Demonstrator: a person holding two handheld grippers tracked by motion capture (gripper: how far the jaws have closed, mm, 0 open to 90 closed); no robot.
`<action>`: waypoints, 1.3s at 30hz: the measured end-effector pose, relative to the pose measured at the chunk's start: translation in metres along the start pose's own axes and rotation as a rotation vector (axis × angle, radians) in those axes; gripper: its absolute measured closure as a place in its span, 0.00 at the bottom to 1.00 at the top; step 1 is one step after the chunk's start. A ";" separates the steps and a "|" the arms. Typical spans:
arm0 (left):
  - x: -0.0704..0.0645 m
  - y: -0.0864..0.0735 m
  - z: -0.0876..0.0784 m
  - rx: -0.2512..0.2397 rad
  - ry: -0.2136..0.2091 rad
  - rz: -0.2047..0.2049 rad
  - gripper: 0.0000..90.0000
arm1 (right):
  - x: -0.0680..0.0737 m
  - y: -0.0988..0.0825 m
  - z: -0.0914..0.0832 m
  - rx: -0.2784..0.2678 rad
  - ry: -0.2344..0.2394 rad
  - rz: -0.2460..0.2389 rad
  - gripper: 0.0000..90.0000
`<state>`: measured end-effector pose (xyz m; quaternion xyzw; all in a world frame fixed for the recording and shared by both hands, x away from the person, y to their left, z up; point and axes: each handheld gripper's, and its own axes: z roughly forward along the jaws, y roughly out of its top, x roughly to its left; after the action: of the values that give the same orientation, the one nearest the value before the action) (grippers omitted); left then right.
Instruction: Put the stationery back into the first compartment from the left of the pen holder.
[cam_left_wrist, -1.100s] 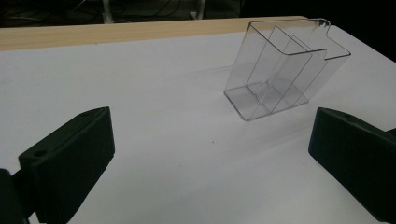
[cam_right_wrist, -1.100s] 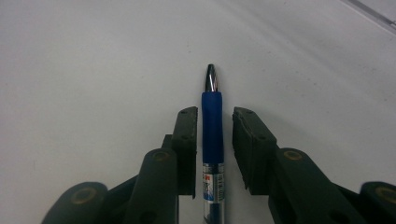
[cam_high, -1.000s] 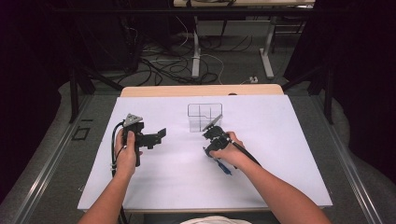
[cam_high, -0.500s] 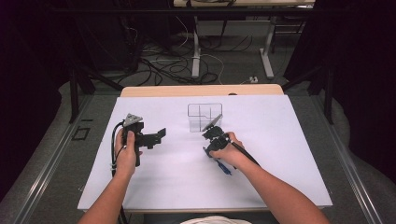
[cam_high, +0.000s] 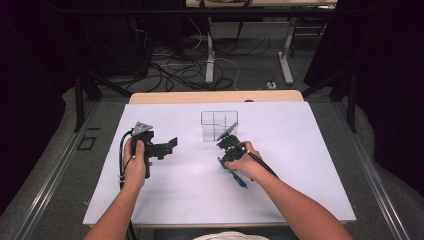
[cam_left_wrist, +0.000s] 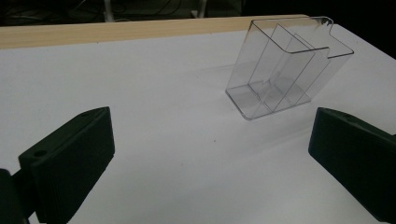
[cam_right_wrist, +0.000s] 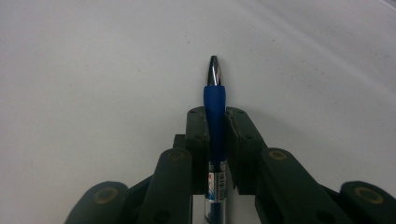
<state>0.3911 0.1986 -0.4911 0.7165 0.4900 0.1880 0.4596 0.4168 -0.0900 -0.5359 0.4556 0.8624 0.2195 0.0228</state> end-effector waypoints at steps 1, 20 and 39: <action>0.000 0.000 0.000 -0.001 0.000 0.000 0.00 | 0.000 0.003 -0.008 0.097 -0.019 -0.030 0.89; 0.000 0.000 0.000 -0.002 0.005 -0.001 0.00 | -0.003 0.008 -0.032 -0.023 0.000 -0.022 0.89; 0.001 -0.001 0.000 -0.001 0.009 0.001 0.00 | 0.005 0.027 -0.070 -0.311 0.014 -0.041 0.89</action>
<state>0.3911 0.2000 -0.4923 0.7156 0.4915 0.1916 0.4578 0.4183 -0.0972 -0.4611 0.4270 0.8273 0.3533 0.0915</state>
